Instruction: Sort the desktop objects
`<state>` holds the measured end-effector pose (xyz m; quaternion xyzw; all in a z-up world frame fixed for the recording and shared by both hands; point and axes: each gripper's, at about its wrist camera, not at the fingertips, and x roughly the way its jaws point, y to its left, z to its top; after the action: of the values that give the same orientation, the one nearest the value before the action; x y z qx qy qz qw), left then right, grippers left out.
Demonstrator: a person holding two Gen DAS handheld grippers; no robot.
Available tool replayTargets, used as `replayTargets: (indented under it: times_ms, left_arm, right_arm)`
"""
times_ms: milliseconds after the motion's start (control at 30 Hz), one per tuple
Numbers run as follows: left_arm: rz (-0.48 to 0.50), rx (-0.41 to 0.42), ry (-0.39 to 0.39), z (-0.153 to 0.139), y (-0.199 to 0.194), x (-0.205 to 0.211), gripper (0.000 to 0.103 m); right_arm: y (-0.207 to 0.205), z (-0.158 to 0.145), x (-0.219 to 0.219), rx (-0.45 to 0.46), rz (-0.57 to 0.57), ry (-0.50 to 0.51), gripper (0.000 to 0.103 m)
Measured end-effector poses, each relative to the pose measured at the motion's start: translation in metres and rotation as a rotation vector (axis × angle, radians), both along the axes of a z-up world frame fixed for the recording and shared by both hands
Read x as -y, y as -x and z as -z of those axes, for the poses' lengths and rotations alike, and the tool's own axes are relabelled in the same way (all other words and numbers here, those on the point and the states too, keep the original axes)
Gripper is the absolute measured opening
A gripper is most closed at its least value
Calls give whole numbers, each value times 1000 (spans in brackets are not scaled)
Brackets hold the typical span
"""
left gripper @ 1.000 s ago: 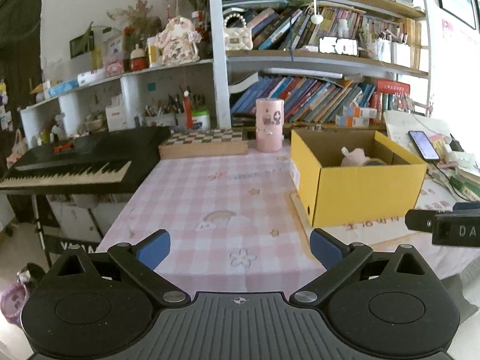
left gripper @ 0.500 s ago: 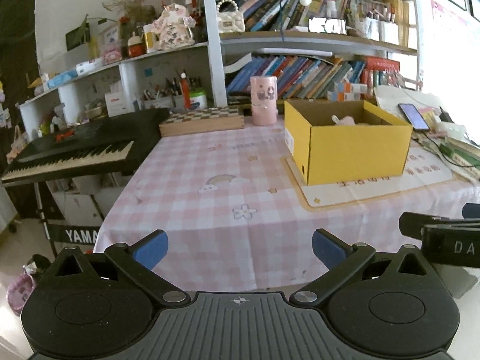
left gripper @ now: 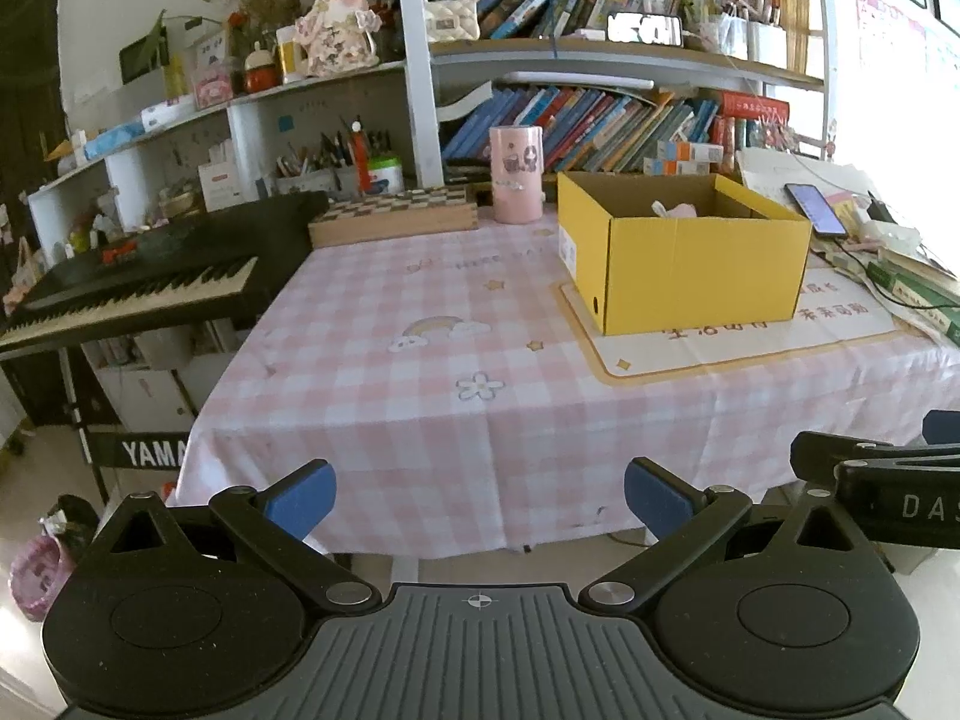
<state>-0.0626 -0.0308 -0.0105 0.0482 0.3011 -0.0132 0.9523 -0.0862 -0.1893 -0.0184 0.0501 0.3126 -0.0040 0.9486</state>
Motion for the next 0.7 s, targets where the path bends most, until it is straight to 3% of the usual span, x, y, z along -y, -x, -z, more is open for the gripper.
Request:
replayTargets:
  times_ms: [700]
  left_arm:
    - [-9,-16,-1,1,-2,-6,103]
  right_arm:
    - [-3,2,-7,-24,-9,8,103]
